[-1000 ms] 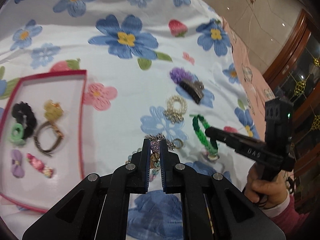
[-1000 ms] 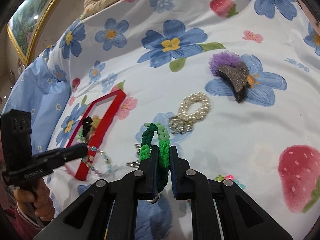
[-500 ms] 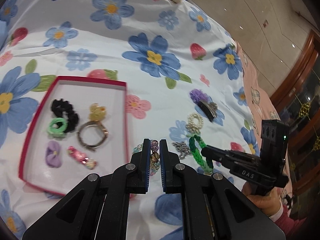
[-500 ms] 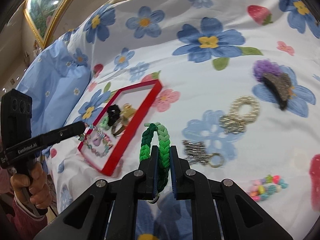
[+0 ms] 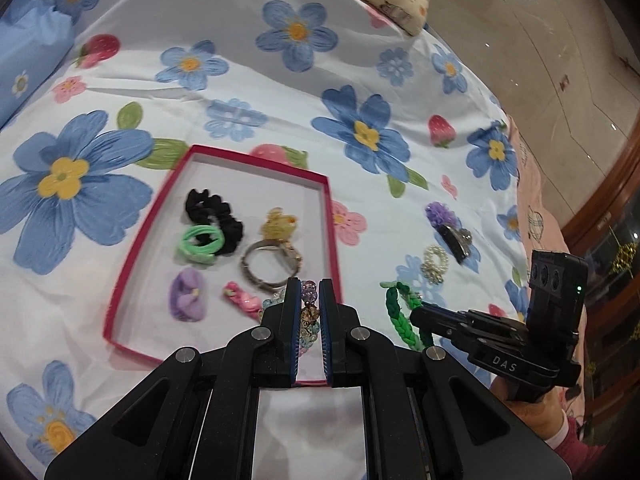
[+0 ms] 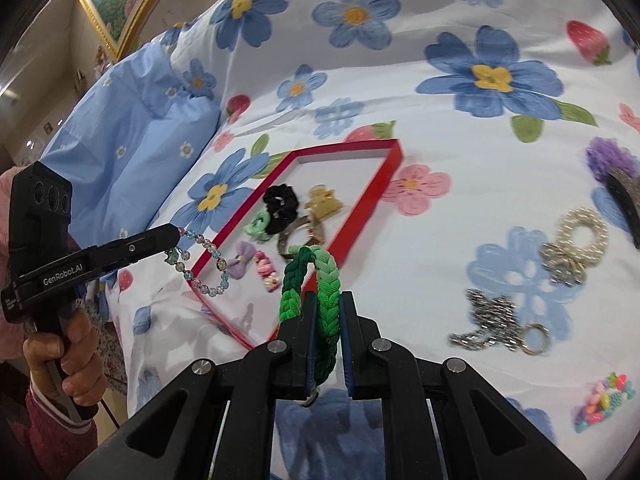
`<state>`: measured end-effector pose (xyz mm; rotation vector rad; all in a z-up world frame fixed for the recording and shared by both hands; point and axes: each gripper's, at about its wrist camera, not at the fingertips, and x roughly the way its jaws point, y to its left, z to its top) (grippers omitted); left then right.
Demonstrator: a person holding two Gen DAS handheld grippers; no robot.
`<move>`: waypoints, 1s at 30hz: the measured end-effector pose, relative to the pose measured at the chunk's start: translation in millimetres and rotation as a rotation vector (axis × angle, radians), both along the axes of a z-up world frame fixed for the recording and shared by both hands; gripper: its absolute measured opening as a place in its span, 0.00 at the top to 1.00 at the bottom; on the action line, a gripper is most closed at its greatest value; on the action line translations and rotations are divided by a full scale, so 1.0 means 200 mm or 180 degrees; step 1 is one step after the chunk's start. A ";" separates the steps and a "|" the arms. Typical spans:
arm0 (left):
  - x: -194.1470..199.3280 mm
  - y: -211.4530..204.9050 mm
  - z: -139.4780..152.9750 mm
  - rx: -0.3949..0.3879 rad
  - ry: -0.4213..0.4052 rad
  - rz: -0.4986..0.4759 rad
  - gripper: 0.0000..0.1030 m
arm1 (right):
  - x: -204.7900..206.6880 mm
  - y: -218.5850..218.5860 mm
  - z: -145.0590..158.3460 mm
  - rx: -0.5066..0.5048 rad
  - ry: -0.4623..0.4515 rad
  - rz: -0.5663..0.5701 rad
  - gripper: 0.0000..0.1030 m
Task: Organize jewelry
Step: 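Carry hair tie and beaded bracelet into the red tray and open both tools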
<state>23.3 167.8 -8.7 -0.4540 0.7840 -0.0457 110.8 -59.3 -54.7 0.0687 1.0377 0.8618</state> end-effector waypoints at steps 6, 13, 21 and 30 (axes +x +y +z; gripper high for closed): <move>-0.01 0.07 -0.04 -0.0031 0.0025 0.0084 0.93 | -0.02 0.13 0.00 0.0001 0.0009 0.0147 0.90; 0.02 0.13 -0.09 -0.0063 0.0063 0.0134 0.93 | 0.00 0.28 -0.03 -0.0008 0.0024 0.0262 0.90; 0.04 0.24 -0.21 -0.0131 0.0185 0.0208 0.93 | 0.01 0.49 -0.12 -0.0099 0.0104 0.0430 0.90; 0.01 0.33 -0.35 -0.0156 0.0377 0.0325 0.93 | 0.01 0.60 -0.25 -0.0287 0.0185 0.0515 0.90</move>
